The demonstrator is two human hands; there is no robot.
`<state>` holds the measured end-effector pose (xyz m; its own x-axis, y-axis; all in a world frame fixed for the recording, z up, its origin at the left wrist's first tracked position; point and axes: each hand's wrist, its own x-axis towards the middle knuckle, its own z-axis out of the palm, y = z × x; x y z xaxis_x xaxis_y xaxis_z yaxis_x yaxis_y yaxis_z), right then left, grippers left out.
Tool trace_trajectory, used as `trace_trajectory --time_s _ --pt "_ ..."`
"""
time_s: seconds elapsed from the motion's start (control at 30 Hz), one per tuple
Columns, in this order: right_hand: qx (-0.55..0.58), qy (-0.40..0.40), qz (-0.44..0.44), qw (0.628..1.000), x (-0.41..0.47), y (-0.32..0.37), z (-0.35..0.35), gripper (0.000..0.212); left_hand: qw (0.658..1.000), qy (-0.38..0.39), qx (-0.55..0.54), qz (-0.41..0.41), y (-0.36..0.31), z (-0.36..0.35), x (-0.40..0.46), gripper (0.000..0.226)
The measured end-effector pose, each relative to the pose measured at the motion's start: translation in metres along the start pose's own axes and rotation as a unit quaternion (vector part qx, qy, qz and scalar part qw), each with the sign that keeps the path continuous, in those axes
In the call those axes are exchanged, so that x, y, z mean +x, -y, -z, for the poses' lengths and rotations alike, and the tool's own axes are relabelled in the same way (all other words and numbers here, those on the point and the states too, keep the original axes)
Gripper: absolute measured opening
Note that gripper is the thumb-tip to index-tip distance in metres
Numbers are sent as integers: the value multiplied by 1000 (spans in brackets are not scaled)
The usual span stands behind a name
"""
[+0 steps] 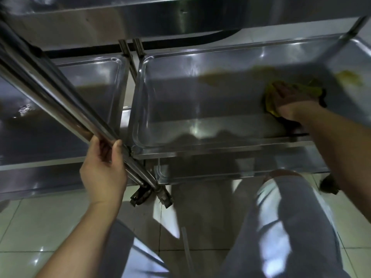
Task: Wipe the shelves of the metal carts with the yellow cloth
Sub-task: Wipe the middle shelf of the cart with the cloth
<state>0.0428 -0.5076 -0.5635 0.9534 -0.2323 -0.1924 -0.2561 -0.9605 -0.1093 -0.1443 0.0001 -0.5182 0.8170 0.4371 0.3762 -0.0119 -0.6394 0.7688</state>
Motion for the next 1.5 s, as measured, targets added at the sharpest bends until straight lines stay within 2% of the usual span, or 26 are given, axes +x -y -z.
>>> trace_trajectory --time_s 0.03,0.07,0.13,0.17,0.23,0.37,0.43,0.5,0.6,0.77,0.93,1.03,1.17,1.27,1.37,1.43,1.5 --pt "2 1 -10 1000 -4 -2 0 108 1000 -2 -5 3 0 1 0 24" --pt "12 -5 -24 1000 -20 11 4 101 1000 -2 -13 8 0 1 0 25" --pt "30 -16 -35 999 -59 55 10 73 1000 -2 -26 16 0 1 0 26" --pt "39 -12 -25 999 -80 83 12 66 999 -3 -28 17 -1 1 0 26" --pt "25 -19 25 999 -122 140 11 59 999 -4 -27 20 -3 1 0 26" --pt "-6 -39 182 983 -178 250 -13 45 1000 -5 -19 22 -4 0 -1 25" --pt "-3 -13 246 969 -191 293 -22 52 999 -4 -22 24 -4 1 0 27" --pt "11 2 268 963 -193 310 -29 59 999 -2 -32 27 -3 2 2 26" --pt "20 -20 277 960 -185 290 -37 58 999 2 -44 25 -1 1 2 23" --pt "-17 -117 240 964 -169 181 -34 53 999 -5 -35 20 1 0 -1 27" --pt "-45 -27 93 994 -135 42 9 63 999 -11 -37 11 1 1 -1 24" --pt "-27 -7 32 999 -123 6 17 65 999 -20 -31 19 1 -3 -1 30" --pt "-17 -7 30 999 -114 51 13 64 998 -24 -41 30 -3 -5 -4 33" --pt "-18 -20 120 992 -116 119 10 62 999 -22 -36 19 -5 -4 -5 26" --pt "-26 -15 250 968 -127 187 0 59 999 -24 -30 20 -1 -5 -4 28" --pt "-19 1 309 951 -131 205 -5 60 999 -27 -32 18 0 -6 -4 30" --pt "-10 22 331 943 -125 199 -1 64 999 -28 -30 15 -1 -6 -4 27"
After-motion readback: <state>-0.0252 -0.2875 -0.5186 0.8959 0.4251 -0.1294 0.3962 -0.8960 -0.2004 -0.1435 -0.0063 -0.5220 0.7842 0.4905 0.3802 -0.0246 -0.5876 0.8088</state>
